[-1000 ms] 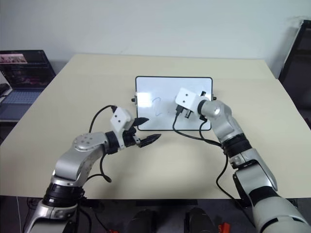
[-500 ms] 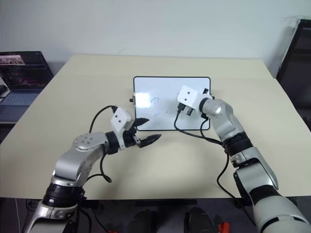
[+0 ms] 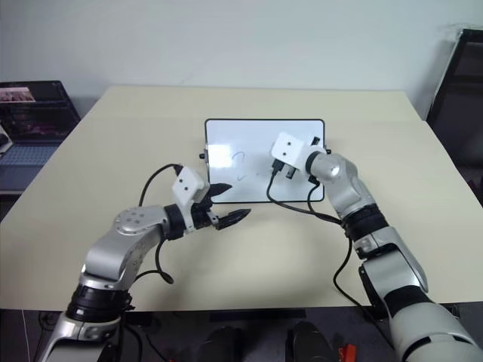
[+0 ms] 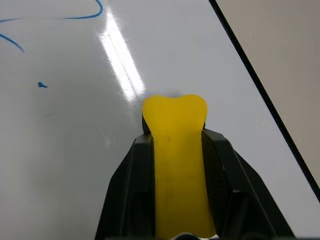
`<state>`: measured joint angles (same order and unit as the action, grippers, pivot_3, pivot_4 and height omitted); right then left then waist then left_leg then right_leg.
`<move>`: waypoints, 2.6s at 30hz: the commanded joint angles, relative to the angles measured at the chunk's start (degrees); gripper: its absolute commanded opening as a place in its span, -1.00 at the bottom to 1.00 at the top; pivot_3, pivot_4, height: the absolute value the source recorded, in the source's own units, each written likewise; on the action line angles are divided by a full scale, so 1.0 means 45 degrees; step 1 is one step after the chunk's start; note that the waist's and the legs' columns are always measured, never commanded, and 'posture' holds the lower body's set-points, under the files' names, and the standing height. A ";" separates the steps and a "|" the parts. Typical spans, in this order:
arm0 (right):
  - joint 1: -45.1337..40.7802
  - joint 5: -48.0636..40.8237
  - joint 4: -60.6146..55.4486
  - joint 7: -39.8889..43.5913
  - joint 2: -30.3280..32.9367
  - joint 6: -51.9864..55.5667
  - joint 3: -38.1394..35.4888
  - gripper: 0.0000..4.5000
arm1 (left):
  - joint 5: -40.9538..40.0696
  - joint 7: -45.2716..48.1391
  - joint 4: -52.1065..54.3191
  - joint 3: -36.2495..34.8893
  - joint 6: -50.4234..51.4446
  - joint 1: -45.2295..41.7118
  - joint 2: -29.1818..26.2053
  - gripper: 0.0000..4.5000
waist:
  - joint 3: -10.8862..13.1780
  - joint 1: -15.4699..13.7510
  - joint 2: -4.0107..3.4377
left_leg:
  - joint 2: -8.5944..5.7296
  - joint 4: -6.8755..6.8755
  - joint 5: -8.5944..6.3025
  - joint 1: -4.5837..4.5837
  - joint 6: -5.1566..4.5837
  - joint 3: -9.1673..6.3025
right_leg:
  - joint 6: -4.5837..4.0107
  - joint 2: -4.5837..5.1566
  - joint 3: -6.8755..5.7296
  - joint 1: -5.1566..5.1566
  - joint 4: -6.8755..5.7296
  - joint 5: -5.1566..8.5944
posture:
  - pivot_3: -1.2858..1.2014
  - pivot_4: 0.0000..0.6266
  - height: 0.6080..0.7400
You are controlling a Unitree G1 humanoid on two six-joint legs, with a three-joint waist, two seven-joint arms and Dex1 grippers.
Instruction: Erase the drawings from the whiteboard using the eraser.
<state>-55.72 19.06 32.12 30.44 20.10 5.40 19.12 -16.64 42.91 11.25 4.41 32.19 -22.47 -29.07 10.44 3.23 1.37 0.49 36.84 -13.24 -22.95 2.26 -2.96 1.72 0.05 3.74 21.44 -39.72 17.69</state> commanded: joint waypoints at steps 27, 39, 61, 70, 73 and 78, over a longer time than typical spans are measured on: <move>0.1716 0.0590 -0.2553 0.0839 -0.0275 -0.0245 0.0689 -0.57 | -0.0059 0.0019 0.0249 -0.0252 -0.0593 0.0530 -0.0250 1.00 | 0.0004 -0.0016 0.0001 | 0.0003 -0.0014 -0.0001 -0.0013 0.0000 -0.0007 | 0.0001 0.0000 -0.0002 0.0000 0.0042 0.0000 | 0.03 -0.52 1.00; 0.1172 0.0830 -0.1883 0.0629 -0.0583 -0.0461 0.0884 -0.57 | -0.0046 -0.0069 0.0305 -0.0173 -0.0474 0.0377 -0.0209 1.00 | 0.0004 0.0018 0.0001 | 0.0005 -0.0016 -0.0001 -0.0008 -0.0001 -0.0003 | 0.0001 0.0000 -0.0002 -0.0001 0.0041 0.0000 | 0.03 -0.52 1.00; 0.1330 0.1069 -0.1909 0.1397 0.0005 0.0082 0.0955 -0.57 | -0.0149 -0.0132 0.0398 -0.0262 -0.0268 0.0238 -0.0334 1.00 | 0.0004 -0.0038 0.0001 | 0.0003 -0.0017 -0.0001 -0.0014 0.0000 -0.0016 | 0.0000 0.0001 -0.0004 -0.0005 0.0053 0.0000 | 0.03 -0.52 1.00; 0.2294 0.0156 -0.3830 0.1403 0.0352 0.0528 0.0012 -0.57 | -0.0179 -0.0400 0.0593 -0.0538 -0.0126 0.0588 -0.0409 1.00 | 0.0004 -0.0146 0.0002 | 0.0004 -0.0015 -0.0001 -0.0014 0.0000 -0.0018 | 0.0001 0.0002 -0.0003 -0.0008 0.0055 0.0000 | 0.03 -0.52 1.00; 0.2722 -0.0707 -0.4896 0.1535 -0.0007 0.1044 -0.0589 -0.57 | -0.0140 -0.0735 0.0563 -0.0766 -0.0182 0.0659 -0.0292 1.00 | 0.0008 -0.0139 0.0003 | 0.0005 -0.0021 -0.0001 -0.0022 0.0000 -0.0018 | 0.0000 0.0002 0.0000 0.0001 0.0058 0.0000 | 0.03 -0.52 1.00; 0.4309 -0.3536 -0.7884 0.1815 -0.0901 0.3571 -0.2507 -0.57 | -0.0159 -0.2022 0.0355 -0.1774 -0.0402 0.0649 0.0304 1.00 | 0.0009 -0.0130 0.0003 | 0.0013 -0.0026 -0.0001 -0.0029 0.0000 -0.0032 | 0.0000 0.0002 0.0004 0.0002 0.0065 0.0000 | 0.03 -0.52 1.00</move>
<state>-37.95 7.43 1.85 38.13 16.19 18.35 11.23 -16.77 35.72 11.49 -0.84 31.68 -19.19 -28.00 10.48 2.65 1.38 0.54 36.72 -13.24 -23.08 2.26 -3.14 1.72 0.06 3.75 21.43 -39.40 17.69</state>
